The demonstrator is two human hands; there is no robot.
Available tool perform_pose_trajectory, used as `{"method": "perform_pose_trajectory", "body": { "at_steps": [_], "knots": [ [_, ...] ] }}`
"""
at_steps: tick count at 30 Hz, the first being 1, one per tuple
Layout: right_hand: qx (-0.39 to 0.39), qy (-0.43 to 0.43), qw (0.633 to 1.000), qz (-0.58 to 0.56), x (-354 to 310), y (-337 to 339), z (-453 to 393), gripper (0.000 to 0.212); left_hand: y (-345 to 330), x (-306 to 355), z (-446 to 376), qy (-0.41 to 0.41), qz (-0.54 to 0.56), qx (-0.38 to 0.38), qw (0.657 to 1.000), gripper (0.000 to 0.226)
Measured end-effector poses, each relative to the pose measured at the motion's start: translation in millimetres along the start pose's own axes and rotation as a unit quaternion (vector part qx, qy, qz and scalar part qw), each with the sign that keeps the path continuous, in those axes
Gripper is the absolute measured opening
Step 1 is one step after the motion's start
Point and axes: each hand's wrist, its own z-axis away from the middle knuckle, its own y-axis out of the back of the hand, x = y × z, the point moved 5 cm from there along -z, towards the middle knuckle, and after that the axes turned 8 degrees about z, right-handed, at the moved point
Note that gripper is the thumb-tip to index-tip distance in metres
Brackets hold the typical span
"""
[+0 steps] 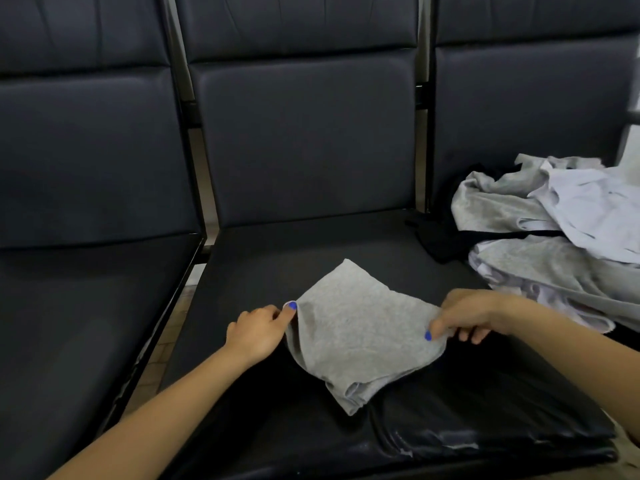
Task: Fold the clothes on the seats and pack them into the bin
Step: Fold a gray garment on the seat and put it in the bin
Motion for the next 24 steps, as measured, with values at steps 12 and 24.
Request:
{"method": "perform_pose_trajectory", "body": {
  "at_steps": [12,24],
  "knots": [
    [0.02,0.007,0.866,-0.499,8,-7,-14,0.038,-4,-11,-6,0.012,0.164,-0.021,0.986,0.016],
    [-0.065,0.066,0.863,-0.497,-17,-36,-11,0.022,-20,23,20,0.053,0.456,-0.149,0.876,0.022]
  ]
}}
